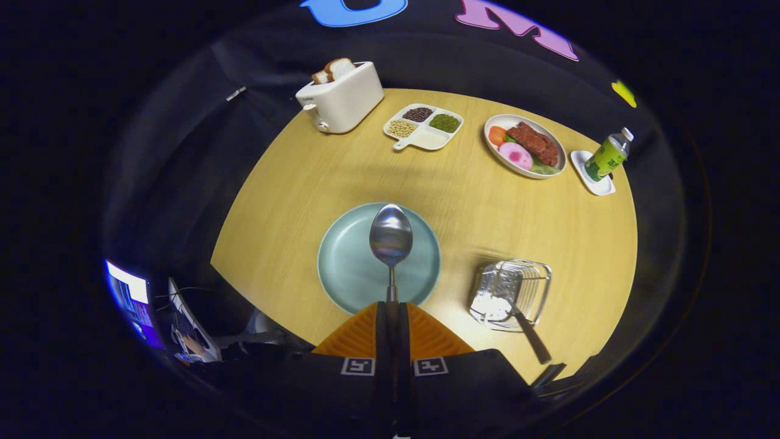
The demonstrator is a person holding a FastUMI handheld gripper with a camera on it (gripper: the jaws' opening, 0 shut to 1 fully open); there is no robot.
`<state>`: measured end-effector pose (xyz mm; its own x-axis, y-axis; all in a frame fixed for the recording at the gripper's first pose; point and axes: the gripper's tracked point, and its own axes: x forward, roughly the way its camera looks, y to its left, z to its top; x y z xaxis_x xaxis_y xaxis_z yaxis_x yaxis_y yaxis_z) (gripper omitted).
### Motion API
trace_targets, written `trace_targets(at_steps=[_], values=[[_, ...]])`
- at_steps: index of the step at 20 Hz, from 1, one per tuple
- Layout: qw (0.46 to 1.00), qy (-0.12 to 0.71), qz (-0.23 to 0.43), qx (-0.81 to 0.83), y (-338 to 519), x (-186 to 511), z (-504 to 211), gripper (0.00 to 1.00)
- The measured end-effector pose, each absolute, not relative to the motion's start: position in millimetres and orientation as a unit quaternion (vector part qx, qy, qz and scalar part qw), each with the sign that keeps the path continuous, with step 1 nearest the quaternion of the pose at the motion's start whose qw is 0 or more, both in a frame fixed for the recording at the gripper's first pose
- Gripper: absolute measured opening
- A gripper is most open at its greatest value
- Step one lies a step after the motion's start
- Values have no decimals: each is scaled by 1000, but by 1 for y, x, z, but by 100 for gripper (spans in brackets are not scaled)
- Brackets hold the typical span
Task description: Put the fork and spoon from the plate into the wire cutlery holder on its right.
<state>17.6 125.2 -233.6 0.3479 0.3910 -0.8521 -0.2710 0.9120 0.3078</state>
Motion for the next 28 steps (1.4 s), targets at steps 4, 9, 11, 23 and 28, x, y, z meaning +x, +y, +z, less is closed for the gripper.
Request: trace_targets(at_steps=[4, 9, 11, 23, 28], values=[[808, 562, 174, -2, 43, 11, -221, 8], [740, 647, 181, -39, -2, -16, -236, 8], [717, 671, 179, -57, -8, -15, -249, 8], [589, 775, 196, -121, 19, 11, -294, 8], [574, 788, 181, -126, 13, 20, -304, 9]])
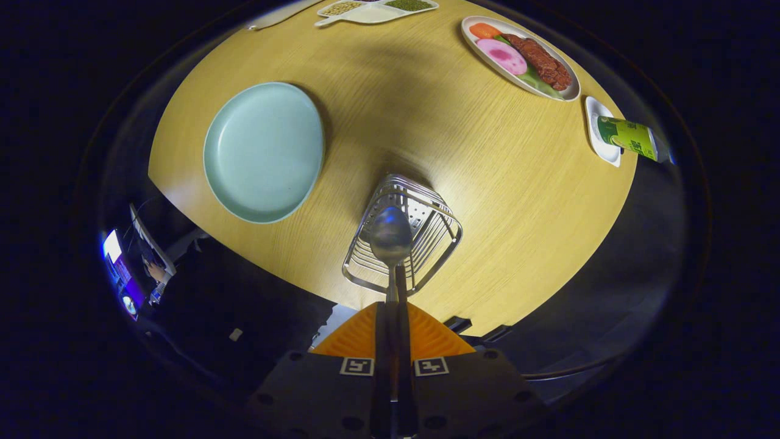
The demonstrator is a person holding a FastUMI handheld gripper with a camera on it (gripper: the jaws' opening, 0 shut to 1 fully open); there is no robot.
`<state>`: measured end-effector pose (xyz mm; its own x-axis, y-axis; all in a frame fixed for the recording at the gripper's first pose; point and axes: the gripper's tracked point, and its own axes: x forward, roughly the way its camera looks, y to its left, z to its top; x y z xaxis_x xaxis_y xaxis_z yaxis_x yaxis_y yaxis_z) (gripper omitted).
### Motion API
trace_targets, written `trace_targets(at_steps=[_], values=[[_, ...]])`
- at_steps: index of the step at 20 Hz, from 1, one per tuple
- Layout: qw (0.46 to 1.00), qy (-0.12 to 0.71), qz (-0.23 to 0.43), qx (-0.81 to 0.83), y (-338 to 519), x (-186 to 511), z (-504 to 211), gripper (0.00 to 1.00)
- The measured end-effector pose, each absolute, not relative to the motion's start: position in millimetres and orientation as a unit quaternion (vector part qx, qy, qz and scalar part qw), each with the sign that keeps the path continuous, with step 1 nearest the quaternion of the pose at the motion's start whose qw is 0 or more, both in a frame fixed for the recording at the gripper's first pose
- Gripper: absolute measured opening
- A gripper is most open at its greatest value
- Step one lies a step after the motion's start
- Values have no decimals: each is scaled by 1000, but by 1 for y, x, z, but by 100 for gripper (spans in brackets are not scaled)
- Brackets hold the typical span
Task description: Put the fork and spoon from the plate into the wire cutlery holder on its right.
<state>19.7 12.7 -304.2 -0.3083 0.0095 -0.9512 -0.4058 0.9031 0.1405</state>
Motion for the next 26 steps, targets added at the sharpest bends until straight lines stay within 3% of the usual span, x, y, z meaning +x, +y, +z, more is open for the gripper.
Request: trace_targets(at_steps=[4, 5, 6, 10, 11, 12, 13, 19, 26], values=[[597, 776, 169, -110, 10, 31, -306, 17], [605, 770, 171, -106, 11, 33, -306, 24], [615, 762, 174, -101, 12, 34, -304, 43], [668, 720, 178, -61, 14, 35, -290, 79], [688, 702, 176, -47, 15, 37, -285, 82], [712, 680, 171, -33, 14, 41, -278, 95], [741, 652, 159, -29, 9, 48, -272, 100], [901, 426, 76, 17, -18, 76, -197, 99], [976, 206, -2, 63, -56, 65, -93, 99]])
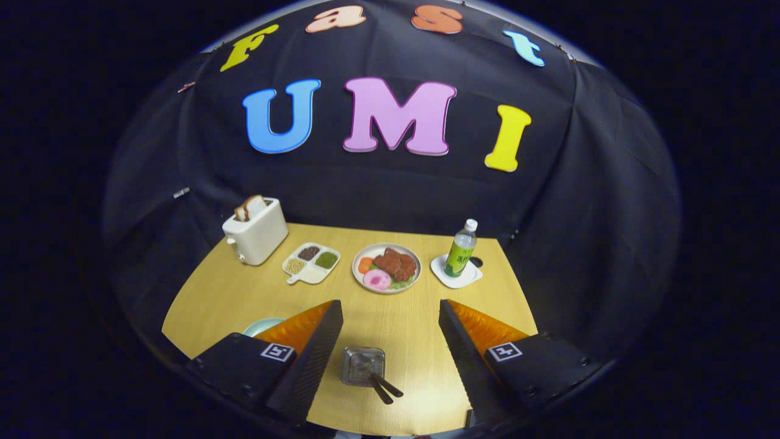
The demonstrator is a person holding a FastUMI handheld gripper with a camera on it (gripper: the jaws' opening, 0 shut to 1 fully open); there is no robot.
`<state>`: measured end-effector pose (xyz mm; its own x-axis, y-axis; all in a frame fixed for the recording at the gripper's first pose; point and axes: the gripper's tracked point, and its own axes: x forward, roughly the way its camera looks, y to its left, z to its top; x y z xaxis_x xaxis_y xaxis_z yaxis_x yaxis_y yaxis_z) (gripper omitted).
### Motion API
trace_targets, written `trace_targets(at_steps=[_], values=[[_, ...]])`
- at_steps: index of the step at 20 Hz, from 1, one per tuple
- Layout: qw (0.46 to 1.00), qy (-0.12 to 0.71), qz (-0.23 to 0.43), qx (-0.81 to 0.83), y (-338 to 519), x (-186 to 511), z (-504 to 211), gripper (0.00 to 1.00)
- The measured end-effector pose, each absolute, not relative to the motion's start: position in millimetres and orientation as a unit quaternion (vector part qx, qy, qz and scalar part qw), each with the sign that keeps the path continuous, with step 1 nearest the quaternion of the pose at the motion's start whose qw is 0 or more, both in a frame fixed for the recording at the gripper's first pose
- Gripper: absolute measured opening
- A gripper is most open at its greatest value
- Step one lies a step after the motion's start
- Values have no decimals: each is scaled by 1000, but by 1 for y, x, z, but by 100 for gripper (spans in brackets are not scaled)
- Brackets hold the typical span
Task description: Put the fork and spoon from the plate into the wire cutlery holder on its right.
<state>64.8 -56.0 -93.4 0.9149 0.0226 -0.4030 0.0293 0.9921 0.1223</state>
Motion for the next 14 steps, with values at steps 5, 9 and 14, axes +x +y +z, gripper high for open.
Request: trace_targets(at_steps=[5, 9, 14], values=[[993, 116, 18, 18, -52, 50, -54, 98], [994, 93, 51, 16, -43, 48, -53, 98], [992, 98, 81, 4, -27, 58, -75, 98]])
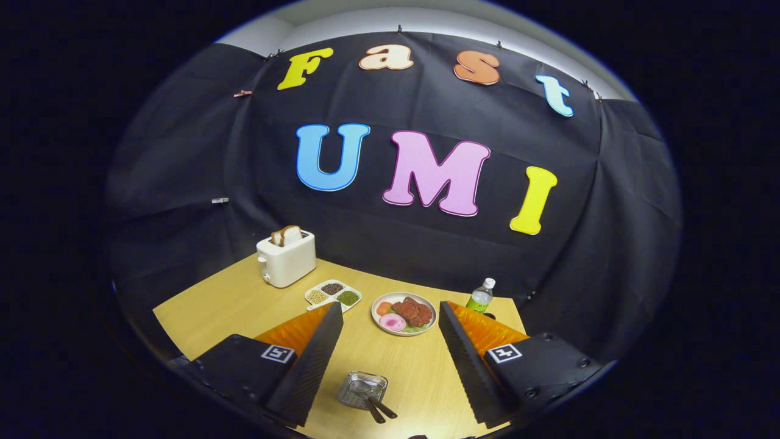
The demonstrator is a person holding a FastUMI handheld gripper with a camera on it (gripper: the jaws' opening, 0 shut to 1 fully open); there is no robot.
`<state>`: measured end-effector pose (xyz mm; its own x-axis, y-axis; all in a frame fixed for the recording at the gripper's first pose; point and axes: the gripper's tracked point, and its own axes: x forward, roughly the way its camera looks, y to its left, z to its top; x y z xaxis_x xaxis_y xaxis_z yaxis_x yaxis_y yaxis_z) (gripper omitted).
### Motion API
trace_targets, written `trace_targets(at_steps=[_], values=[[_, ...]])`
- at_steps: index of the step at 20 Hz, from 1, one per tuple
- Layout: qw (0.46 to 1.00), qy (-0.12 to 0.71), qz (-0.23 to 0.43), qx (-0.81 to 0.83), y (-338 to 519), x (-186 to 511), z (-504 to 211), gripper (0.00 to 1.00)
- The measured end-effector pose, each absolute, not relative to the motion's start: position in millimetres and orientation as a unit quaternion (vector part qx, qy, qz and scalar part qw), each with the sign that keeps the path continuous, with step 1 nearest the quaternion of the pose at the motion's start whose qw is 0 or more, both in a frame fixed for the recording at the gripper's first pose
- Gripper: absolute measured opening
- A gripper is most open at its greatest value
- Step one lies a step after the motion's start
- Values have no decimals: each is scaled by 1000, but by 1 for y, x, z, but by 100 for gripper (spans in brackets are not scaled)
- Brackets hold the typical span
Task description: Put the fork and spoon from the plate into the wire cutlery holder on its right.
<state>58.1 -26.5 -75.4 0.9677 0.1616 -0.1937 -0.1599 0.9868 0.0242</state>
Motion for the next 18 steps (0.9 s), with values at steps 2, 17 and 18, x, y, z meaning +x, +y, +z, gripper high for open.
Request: trace_targets(at_steps=[2, 17, 18], values=[[989, 110, 98, -6, -14, 58, -86, 99], [990, 104, 100, -1, -24, 62, -81, 98], [990, 101, 100, -1, -25, 62, -79, 98]])
